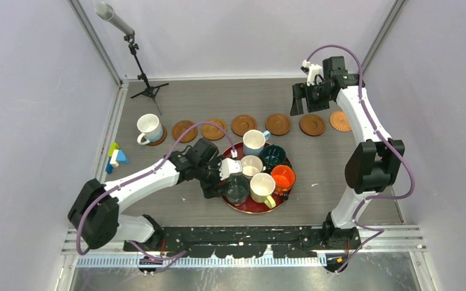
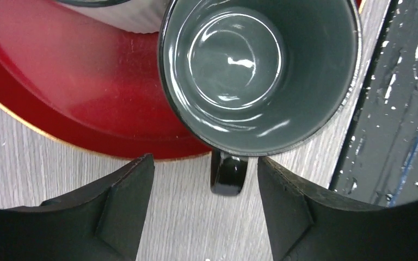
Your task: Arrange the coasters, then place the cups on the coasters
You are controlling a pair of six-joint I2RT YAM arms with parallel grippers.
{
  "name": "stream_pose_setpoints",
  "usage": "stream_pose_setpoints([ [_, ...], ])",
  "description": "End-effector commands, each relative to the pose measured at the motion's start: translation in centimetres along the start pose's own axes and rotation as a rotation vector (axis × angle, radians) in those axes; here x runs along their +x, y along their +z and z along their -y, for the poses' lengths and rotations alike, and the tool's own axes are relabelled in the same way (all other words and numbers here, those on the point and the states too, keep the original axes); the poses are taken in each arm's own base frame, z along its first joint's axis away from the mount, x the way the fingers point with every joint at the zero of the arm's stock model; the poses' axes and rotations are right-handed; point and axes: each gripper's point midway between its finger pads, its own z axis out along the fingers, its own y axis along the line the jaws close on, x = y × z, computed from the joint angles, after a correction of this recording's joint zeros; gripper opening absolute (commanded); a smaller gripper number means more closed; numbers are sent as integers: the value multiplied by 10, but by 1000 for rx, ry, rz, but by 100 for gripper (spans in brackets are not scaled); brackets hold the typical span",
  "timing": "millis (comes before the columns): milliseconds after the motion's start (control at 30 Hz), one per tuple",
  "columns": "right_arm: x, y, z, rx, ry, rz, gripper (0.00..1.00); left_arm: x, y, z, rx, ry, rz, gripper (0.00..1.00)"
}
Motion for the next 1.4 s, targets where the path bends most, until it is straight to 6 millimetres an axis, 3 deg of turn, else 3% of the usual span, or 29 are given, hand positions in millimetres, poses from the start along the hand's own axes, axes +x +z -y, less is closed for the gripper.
stream_pose_setpoints([
  [0,-16,-13,-1,6,-40,72,82,-15,19,-8,-11,110,65,67],
  [367,-9,-13,-3,0,-1,67,82,-12,30,1,-33,155,96,35],
  [600,-10,-15,-6,-5,-12,101,82,-5,15,9,-33,207,84,0],
  [800,-13,-16,-5,13,-11,179,82,-12,-11,11,-89,215,127,0],
  [933,-15,-18,-8,6,20,199,82,-27,-32,1,-159,148,186,0],
  [1133,-23,-24,-11,-5,3,225,82,-67,-77,-40,-321,-3,294,0],
  [1267,-17,-18,-14,-48,36,142,82,-81,-106,-86,-404,-178,313,0],
  [1367,-20,-17,-11,-42,46,141,82,-75,-127,-133,-490,-354,316,0],
])
